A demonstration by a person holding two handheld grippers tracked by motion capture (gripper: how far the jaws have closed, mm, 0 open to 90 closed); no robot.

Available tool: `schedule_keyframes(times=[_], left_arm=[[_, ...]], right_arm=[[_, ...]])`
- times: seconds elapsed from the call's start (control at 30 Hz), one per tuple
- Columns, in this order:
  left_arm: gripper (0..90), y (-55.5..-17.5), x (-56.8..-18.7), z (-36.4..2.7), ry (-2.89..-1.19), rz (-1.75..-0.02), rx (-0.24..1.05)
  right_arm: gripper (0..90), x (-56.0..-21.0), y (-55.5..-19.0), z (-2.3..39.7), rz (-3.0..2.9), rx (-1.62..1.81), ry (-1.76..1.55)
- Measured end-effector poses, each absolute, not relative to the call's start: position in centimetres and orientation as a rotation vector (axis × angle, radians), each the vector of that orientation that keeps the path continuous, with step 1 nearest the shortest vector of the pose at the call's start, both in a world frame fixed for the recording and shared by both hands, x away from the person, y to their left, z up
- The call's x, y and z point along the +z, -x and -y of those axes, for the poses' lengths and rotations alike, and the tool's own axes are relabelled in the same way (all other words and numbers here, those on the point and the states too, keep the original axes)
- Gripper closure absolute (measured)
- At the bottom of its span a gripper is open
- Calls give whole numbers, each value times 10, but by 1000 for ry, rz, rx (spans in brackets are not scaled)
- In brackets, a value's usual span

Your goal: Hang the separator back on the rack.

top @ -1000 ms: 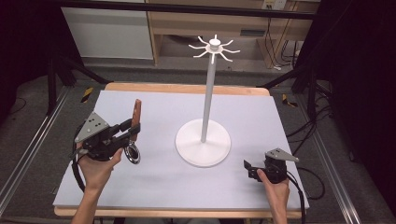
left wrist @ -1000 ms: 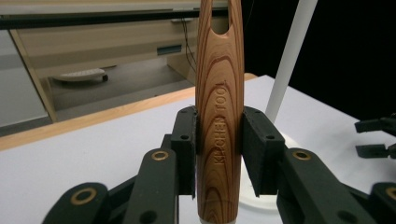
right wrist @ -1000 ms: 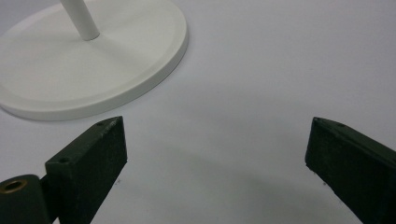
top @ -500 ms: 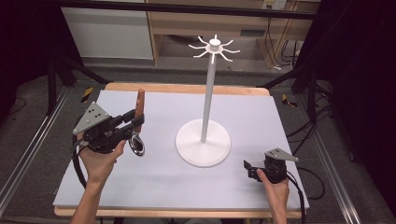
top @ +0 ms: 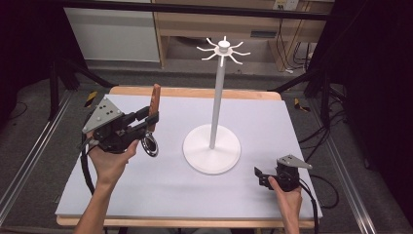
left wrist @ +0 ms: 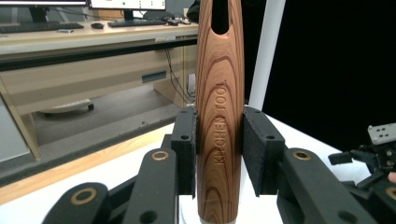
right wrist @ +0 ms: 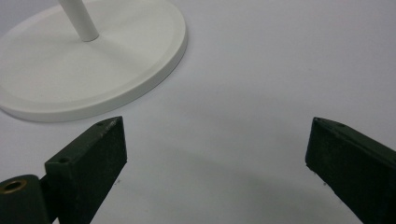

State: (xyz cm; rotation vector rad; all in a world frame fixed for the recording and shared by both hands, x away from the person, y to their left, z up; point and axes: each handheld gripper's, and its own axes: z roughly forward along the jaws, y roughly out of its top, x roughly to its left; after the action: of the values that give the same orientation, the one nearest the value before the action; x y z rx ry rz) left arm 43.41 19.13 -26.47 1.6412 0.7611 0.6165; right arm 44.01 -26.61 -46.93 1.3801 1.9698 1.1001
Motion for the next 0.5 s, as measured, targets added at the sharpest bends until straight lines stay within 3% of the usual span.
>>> schedule_keyframes(times=[0.5], left_arm=[[674,-435,-252,-177,-1633,-727,611]], right_arm=[[58,-469,-440,267,-1965,1103,-1387]])
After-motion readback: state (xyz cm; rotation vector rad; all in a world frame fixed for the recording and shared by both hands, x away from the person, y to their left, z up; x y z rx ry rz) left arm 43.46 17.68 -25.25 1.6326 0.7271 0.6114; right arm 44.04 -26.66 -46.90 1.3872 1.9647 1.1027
